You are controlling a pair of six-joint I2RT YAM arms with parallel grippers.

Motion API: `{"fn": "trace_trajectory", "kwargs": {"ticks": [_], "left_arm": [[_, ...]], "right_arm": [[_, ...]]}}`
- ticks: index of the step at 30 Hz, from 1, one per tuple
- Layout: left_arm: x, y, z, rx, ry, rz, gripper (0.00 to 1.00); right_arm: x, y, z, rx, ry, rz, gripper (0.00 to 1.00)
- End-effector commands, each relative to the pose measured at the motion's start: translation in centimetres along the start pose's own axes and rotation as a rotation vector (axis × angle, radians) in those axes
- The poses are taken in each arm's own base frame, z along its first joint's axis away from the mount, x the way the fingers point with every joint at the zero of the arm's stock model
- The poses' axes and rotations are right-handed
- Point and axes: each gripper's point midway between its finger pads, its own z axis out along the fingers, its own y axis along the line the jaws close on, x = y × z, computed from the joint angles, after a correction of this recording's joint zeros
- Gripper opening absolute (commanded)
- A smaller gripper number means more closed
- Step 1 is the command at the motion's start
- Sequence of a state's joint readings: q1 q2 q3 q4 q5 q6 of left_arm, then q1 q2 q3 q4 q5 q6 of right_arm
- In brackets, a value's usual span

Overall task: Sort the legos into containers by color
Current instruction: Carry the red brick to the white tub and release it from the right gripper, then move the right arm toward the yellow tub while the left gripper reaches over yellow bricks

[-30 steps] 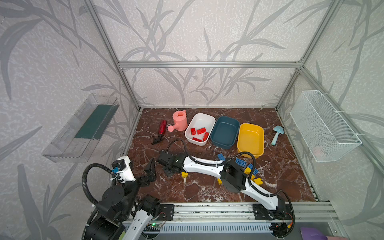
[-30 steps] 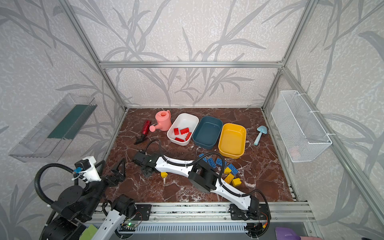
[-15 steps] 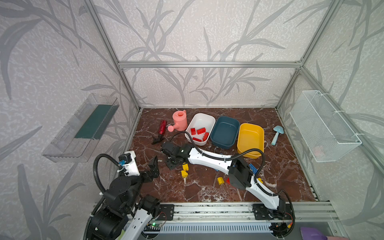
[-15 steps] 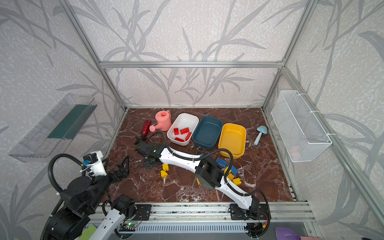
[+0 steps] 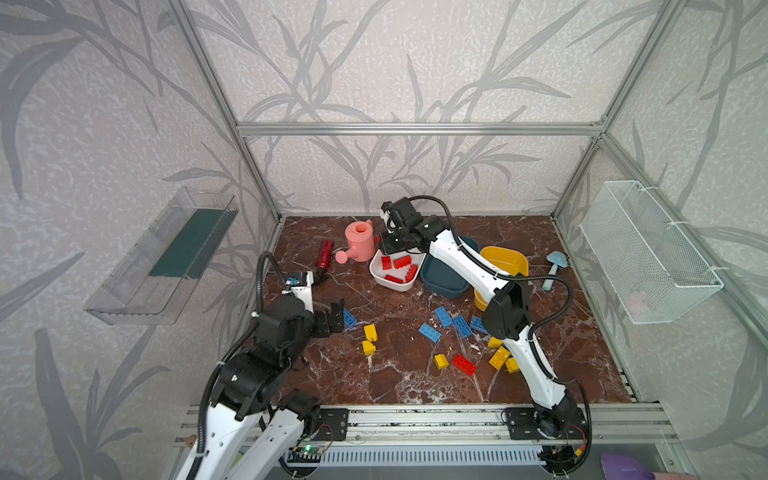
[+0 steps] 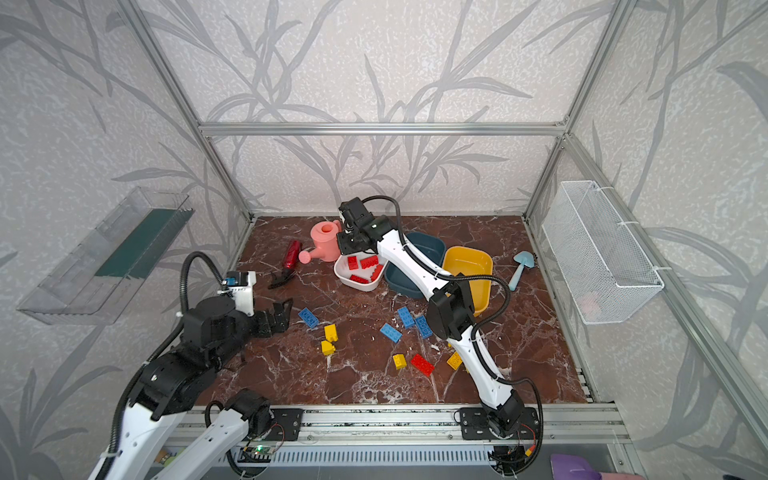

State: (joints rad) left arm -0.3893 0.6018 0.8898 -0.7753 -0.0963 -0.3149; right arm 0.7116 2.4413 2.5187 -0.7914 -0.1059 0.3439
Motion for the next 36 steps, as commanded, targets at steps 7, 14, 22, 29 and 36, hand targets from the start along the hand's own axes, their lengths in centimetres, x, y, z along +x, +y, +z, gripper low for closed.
{"fn": "trace_trajectory", "kwargs": {"ticks": [7, 14, 22, 29, 36], "left_arm": [[-0.4, -4.8, 2.1, 0.209, 0.075, 0.023, 0.98], [0.2, -9.5, 3.5, 0.337, 0.183, 0.157, 0.94], [4.6, -18.6, 6.3, 0.468, 0.298, 0.450, 0.94], [9.4, -25.7, 8.8, 0.545, 0.408, 0.553, 0.94], [14.9, -29.8, 10.5, 0.388, 0.471, 0.496, 0.95]], "right_arm": [[1.4, -1.4, 3.9, -0.080, 0.080, 0.069, 0.39], [-1.8, -3.2, -0.8, -0.093, 0.019, 0.104, 0.70], [-1.9, -7.8, -11.4, -0.063, -0.087, 0.179, 0.77], [2.5, -17.8, -22.3, -0.040, -0.312, 0.467, 0.88], [7.7, -23.2, -29.3, 0.138, -0.444, 0.605, 0.95]]}}
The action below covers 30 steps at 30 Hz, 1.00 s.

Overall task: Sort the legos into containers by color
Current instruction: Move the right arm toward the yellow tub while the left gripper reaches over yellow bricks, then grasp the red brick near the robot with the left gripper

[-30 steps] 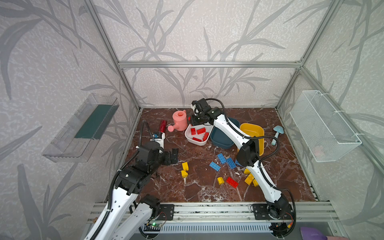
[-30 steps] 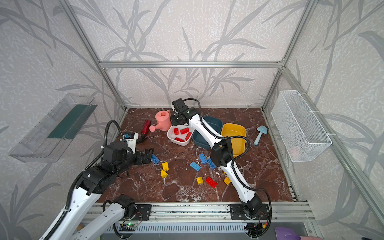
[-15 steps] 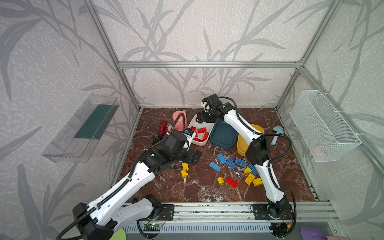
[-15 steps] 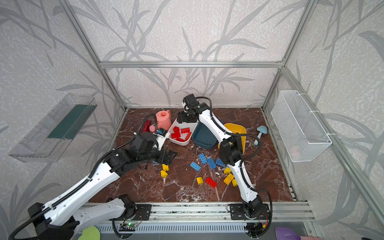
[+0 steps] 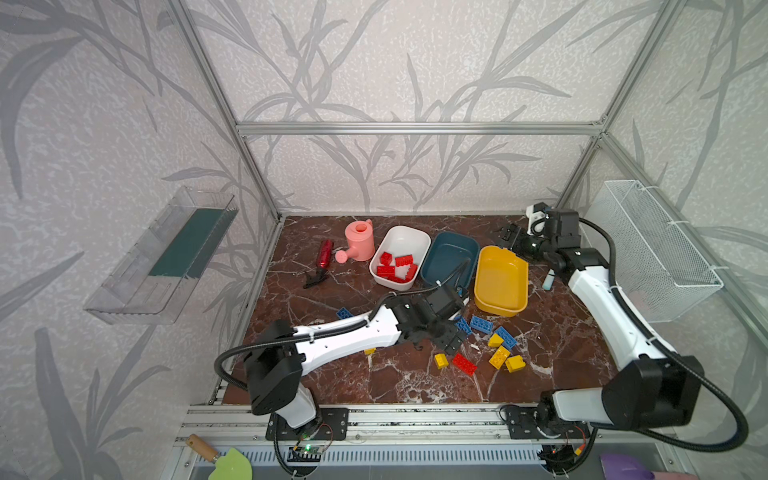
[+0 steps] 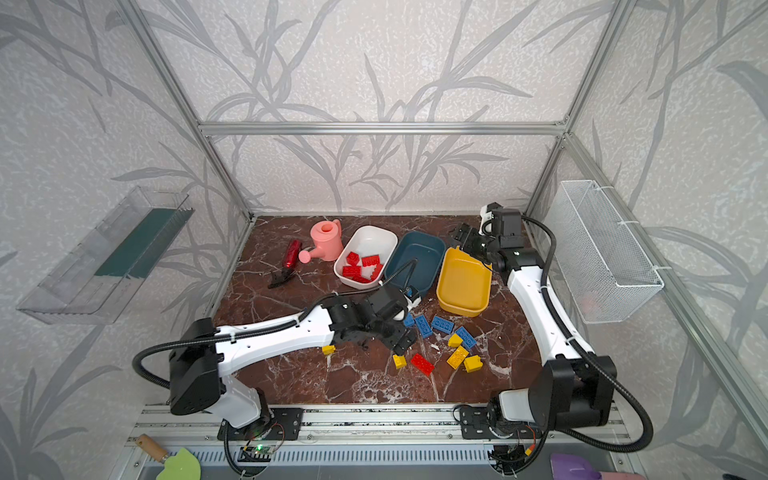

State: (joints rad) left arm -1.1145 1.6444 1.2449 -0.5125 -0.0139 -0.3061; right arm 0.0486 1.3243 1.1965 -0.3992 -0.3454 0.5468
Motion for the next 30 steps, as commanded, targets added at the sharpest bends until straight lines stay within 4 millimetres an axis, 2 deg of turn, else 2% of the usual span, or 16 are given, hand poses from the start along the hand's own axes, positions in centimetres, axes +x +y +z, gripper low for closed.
{"fn": "trace_trajectory", "kwargs": {"ticks": [1, 4, 9, 15, 23, 27, 30], "left_arm": [[-0.6, -1.4, 0.9, -0.076, -0.029, -0.087, 0.95], [0.4, -3.4, 2.5, -0.088, 0.020, -0.097, 0.95], [2.6, -6.7, 5.2, -0.062, 0.107, -0.059, 0.95], [4.5, -6.3, 6.9, -0.102, 0.167, -0.087, 0.97], [5.6, -5.0, 8.6, -0.192, 0.205, -0.092, 0.97], [6.2, -4.9, 9.5, -0.183, 0.235, -0.086, 0.93], [6.4, -4.9, 9.8, -0.168, 0.246, -0.093, 0.86]], "right_arm": [[-0.8, -1.1, -2.5, 0.010, -0.101, 0.054, 0.96], [-0.6, -2.8, -4.1, 0.048, -0.149, 0.083, 0.96], [0.5, -4.2, -5.6, 0.073, -0.178, 0.090, 0.98], [2.2, -5.2, -5.8, 0.083, -0.169, 0.082, 0.98], [3.1, -5.2, -5.1, 0.053, -0.147, 0.083, 0.98], [3.1, -5.2, -4.9, 0.048, -0.147, 0.085, 0.98], [3.3, -5.3, -4.9, 0.048, -0.145, 0.084, 0.98]]}}
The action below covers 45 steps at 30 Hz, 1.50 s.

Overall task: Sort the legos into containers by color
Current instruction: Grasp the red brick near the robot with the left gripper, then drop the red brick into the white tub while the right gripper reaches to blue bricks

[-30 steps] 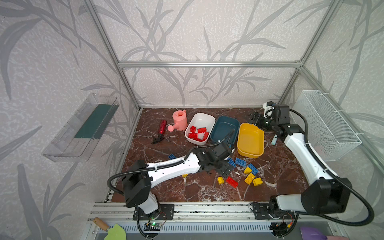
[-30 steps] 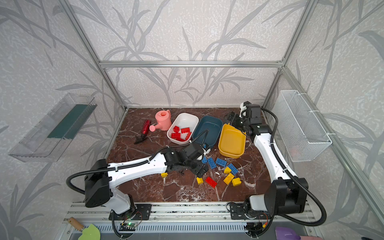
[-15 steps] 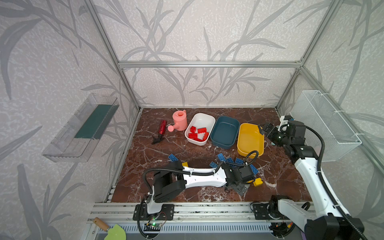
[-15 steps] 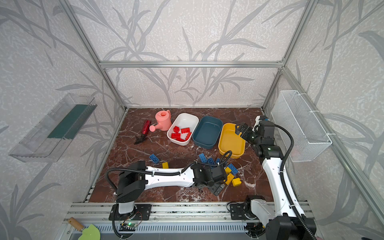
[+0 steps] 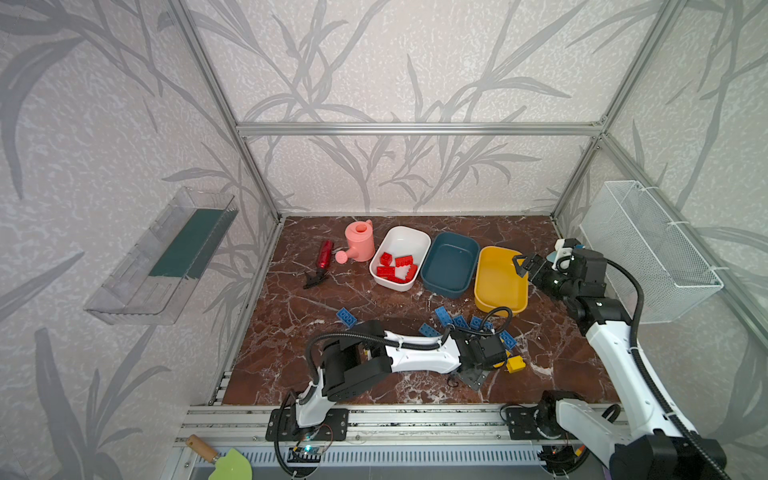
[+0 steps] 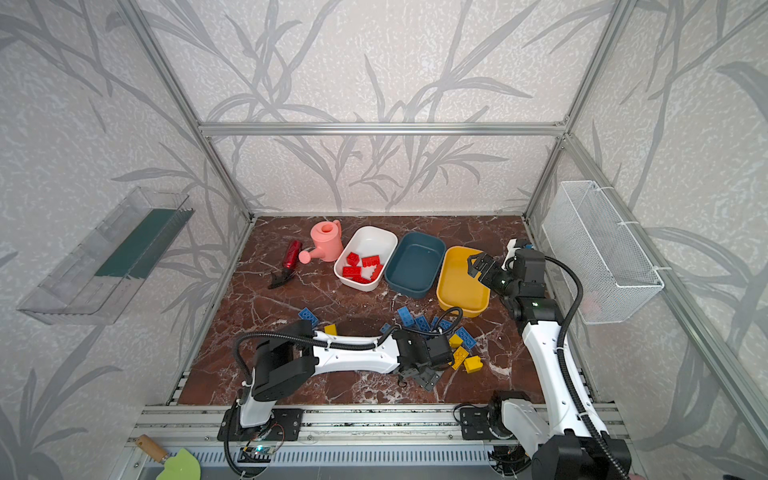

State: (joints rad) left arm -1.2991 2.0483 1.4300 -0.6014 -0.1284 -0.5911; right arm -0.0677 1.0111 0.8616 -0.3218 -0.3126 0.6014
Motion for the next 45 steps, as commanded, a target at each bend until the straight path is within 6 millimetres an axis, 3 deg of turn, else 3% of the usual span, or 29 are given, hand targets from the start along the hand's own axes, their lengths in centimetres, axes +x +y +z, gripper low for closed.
{"fn": "trace_trajectory", "kwargs": {"ticks": [1, 6, 11, 13, 16, 20, 23, 28, 35, 41, 45], "left_arm": [[-0.3, 0.3, 0.2, -0.006, 0.012, -0.021, 0.82], [-0.5, 0.7, 0.1, -0.002, 0.011, -0.030, 0.54], [-1.6, 2.3, -1.4, 0.012, -0.021, -0.075, 0.48], [-2.8, 3.7, -3.2, 0.030, -0.057, -0.107, 0.47], [-4.9, 6.8, -6.5, 0.032, -0.121, -0.149, 0.47], [-8.0, 12.7, -10.5, -0.007, -0.204, -0.229, 0.47], [-10.1, 17.4, -11.6, -0.046, -0.228, -0.280, 0.47], [-12.6, 24.2, -11.1, -0.084, -0.223, -0.375, 0.47], [-14.9, 31.1, -7.2, -0.159, -0.175, -0.454, 0.47], [-16.3, 33.4, -4.5, -0.175, -0.140, -0.486, 0.49], [-16.7, 34.8, -4.0, -0.170, -0.133, -0.518, 0.64]], "right_arm": [[-0.2, 0.4, -0.1, -0.025, -0.013, -0.013, 0.98], [-0.2, 0.3, -0.3, -0.024, -0.025, -0.013, 0.98], [-0.1, 0.6, -0.3, -0.037, -0.018, -0.012, 0.98], [0.2, 0.8, -0.1, -0.041, -0.003, -0.018, 0.97], [0.9, 1.2, 0.3, -0.043, 0.018, -0.032, 0.97], [3.2, 3.1, 1.2, -0.046, 0.064, -0.125, 0.97], [4.9, 4.1, 2.0, -0.059, 0.101, -0.164, 0.97], [7.4, 4.8, 3.2, -0.087, 0.158, -0.203, 0.97], [12.3, 5.8, 3.3, -0.108, 0.239, -0.351, 0.96], [16.7, 6.6, 3.3, -0.131, 0.341, -0.511, 0.95], [18.6, 7.9, 2.9, -0.168, 0.400, -0.593, 0.96]]}}
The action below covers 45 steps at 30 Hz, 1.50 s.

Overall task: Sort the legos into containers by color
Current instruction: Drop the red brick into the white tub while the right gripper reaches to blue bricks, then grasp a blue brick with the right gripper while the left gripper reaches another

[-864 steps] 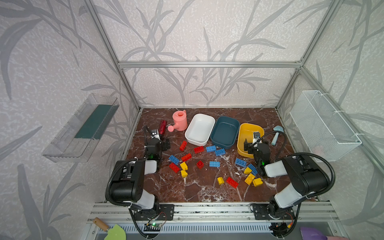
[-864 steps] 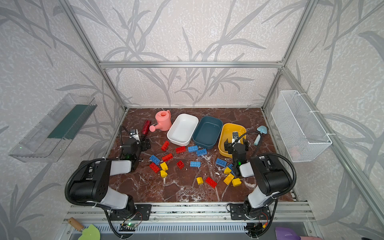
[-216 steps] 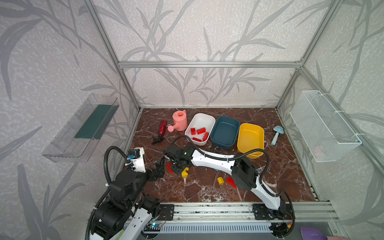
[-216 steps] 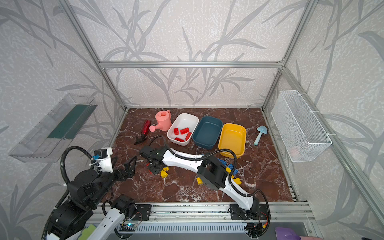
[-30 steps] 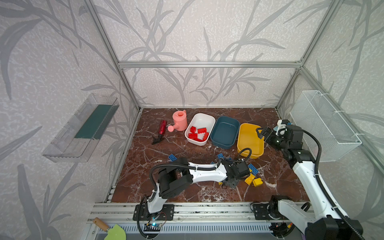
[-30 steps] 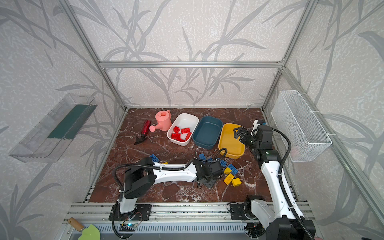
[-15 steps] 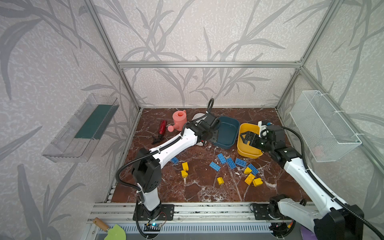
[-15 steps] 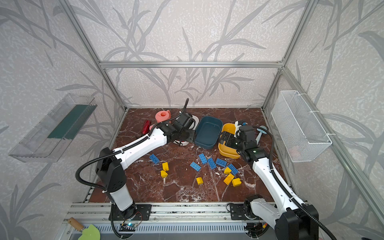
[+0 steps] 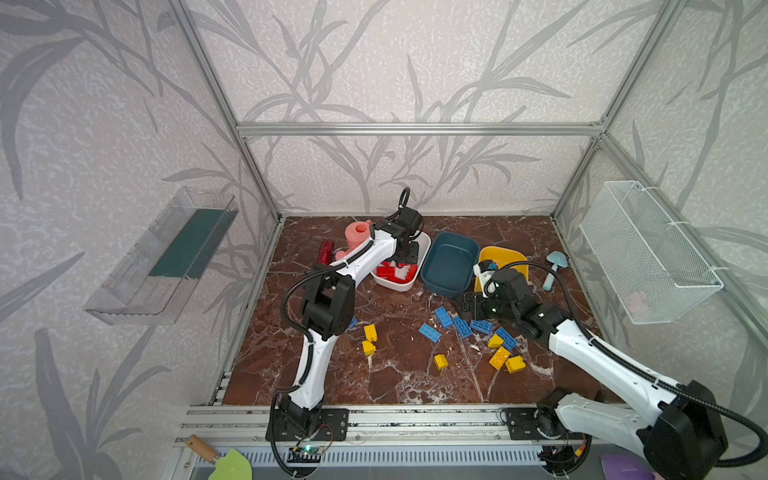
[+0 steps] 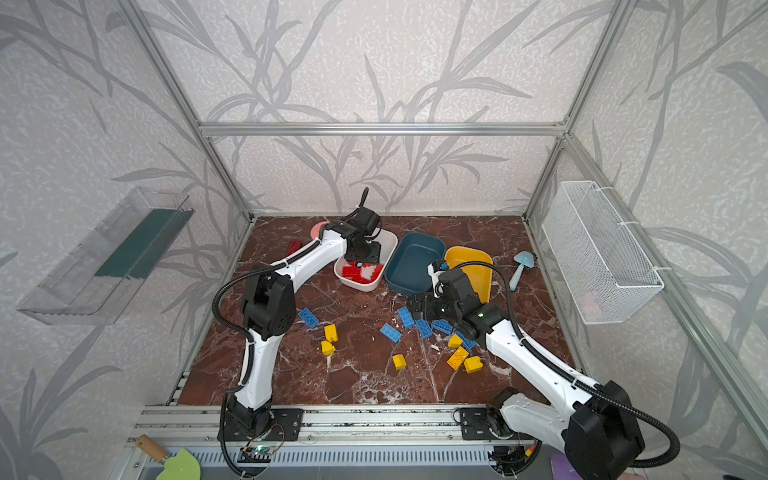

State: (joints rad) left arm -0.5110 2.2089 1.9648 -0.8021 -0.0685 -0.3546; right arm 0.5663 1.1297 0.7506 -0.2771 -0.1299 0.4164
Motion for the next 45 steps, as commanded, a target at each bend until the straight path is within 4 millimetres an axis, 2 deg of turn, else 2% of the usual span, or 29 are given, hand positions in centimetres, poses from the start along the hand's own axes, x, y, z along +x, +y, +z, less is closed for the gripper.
{"fn": "trace_trajectory", "kwargs": {"ticks": [1, 5, 8, 12, 15, 18, 21, 26, 32, 37, 43, 45], "left_arm": [[-0.9, 0.6, -0.9, 0.003, 0.005, 0.000, 0.69], [-1.5, 1.1, -2.5, -0.003, -0.018, -0.004, 0.78], [-1.8, 1.5, -5.0, 0.007, -0.055, -0.014, 0.90], [-1.0, 2.1, -8.6, 0.028, -0.096, -0.034, 0.94], [1.0, 3.1, -11.6, 0.042, -0.145, -0.067, 0.95], [3.8, 4.2, -14.6, 0.079, -0.200, -0.112, 0.95], [7.3, 5.2, -16.1, 0.106, -0.202, -0.139, 0.92], [13.3, 7.6, -16.9, 0.106, -0.199, -0.184, 0.91], [18.1, 9.8, -16.1, 0.061, -0.186, -0.202, 0.91], [19.8, 10.6, -15.6, 0.049, -0.184, -0.226, 0.91], [20.2, 10.9, -15.6, 0.042, -0.190, -0.256, 0.91], [20.2, 11.1, -15.7, 0.031, -0.194, -0.258, 0.91]], "right_arm": [[0.2, 1.4, -0.1, -0.015, 0.029, -0.104, 0.96], [1.1, 3.3, 0.5, -0.070, 0.092, -0.192, 0.96], [2.3, 4.3, 1.5, -0.081, 0.150, -0.260, 0.95], [4.3, 6.0, 3.6, -0.072, 0.238, -0.383, 0.93], [5.4, 7.2, 5.3, -0.050, 0.328, -0.441, 0.92], [6.7, 7.1, 7.0, -0.014, 0.432, -0.458, 0.92], [7.5, 6.6, 8.5, 0.006, 0.471, -0.473, 0.91], [9.0, 5.1, 10.3, 0.072, 0.542, -0.487, 0.80], [9.9, 4.7, 11.6, 0.092, 0.575, -0.503, 0.65], [10.5, 4.0, 12.6, 0.137, 0.605, -0.524, 0.63], [10.6, 3.3, 13.0, 0.179, 0.612, -0.539, 0.51], [10.6, 3.2, 13.1, 0.189, 0.613, -0.535, 0.43]]}}
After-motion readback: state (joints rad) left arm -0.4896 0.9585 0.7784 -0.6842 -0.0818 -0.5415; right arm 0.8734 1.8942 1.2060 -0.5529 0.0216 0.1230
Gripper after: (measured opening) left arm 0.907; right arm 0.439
